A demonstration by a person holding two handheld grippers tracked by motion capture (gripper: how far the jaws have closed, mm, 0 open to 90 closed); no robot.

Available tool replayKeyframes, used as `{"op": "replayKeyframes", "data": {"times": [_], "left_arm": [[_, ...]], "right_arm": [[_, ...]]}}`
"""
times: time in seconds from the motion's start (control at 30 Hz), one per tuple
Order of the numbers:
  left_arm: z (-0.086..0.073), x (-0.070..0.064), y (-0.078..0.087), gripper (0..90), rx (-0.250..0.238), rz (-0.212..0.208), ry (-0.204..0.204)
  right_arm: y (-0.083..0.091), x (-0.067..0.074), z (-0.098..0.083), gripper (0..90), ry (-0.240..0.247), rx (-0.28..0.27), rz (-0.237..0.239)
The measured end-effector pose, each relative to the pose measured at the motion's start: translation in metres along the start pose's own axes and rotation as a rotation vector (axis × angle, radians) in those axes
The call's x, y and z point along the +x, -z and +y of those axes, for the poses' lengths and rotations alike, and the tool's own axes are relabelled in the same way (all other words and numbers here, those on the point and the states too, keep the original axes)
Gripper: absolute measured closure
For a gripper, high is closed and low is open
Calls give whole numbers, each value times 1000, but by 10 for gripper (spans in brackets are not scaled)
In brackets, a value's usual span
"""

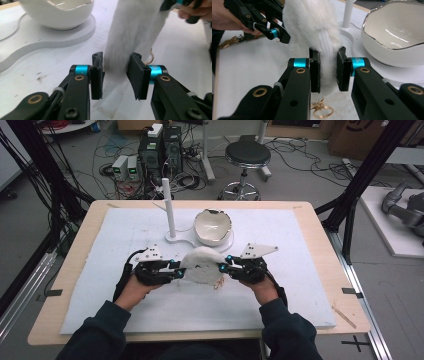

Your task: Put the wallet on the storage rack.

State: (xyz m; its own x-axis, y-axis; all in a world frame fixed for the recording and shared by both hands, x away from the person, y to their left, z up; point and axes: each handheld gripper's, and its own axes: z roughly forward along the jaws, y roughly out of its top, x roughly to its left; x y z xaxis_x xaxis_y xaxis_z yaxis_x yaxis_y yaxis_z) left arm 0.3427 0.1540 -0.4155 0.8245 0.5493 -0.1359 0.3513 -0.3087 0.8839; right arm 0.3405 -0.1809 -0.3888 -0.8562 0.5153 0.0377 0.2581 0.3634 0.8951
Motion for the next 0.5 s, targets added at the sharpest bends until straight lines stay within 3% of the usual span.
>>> {"op": "replayKeyframes", "data": {"times": [0.07,0.27,0.3,0.33,0.37,0.4,0.5], "left_arm": [[-2,5,5,597,-15,31,10],[-4,24,30,501,-131,120,43],[-6,30,37,398,-146,166,69],[-6,30,37,311,-146,166,69],[-7,36,42,199,-158,220,111],[-8,39,45,161,-172,223,125],[-10,44,50,161,-182,247,131]], "right_arm": [[1,-2,2,774,3,7,-28],[5,-7,16,775,38,4,-72],[4,-9,22,775,60,16,-88],[4,-10,25,775,61,21,-93],[3,-12,29,775,64,20,-96],[2,-13,33,775,65,24,-99],[1,-18,47,775,84,26,-106]]}}
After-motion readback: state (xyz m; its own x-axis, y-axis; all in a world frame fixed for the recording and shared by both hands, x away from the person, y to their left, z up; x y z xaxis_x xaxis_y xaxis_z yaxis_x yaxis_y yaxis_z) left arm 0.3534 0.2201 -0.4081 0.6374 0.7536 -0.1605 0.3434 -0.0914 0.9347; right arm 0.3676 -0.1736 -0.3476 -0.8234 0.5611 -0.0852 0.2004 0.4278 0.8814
